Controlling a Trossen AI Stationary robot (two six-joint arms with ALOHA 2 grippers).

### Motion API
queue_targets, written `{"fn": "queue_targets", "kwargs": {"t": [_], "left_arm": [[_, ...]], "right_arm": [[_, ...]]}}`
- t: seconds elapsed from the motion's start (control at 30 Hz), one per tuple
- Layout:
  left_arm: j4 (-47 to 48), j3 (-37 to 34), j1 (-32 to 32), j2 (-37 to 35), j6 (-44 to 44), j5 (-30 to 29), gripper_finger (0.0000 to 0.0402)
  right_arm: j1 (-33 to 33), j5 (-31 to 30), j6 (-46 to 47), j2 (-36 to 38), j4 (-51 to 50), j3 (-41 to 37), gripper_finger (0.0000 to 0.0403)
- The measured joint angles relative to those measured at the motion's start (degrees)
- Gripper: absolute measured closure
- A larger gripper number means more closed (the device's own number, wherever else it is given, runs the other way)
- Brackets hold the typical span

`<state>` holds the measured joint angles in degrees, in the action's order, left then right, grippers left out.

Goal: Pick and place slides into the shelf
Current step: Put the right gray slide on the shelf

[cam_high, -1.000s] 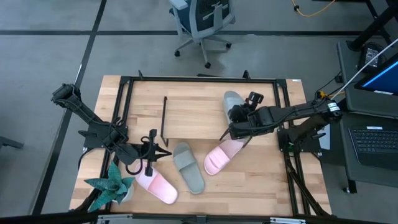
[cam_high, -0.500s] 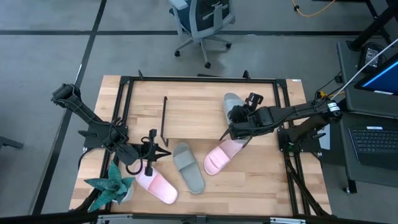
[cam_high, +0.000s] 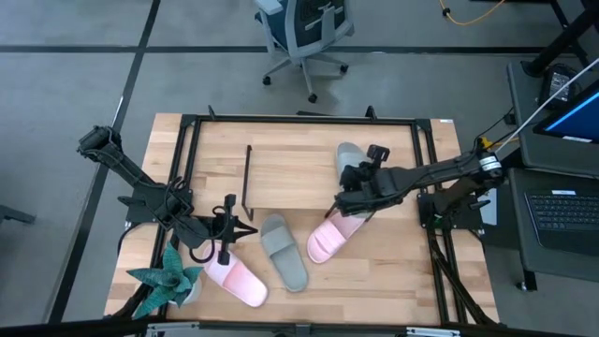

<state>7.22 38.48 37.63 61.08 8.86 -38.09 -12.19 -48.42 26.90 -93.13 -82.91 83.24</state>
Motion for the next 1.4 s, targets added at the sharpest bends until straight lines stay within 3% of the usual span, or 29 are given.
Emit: {"fn": "queue_targets", "kwargs": {"t": [1.4], "left_arm": [[1.4,0.0,0.0,0.0,-0.4,0.0,0.0401]], "right_arm": [[0.0,-0.1,1.3,-0.2,-0.3,0.0,0.0391]]}}
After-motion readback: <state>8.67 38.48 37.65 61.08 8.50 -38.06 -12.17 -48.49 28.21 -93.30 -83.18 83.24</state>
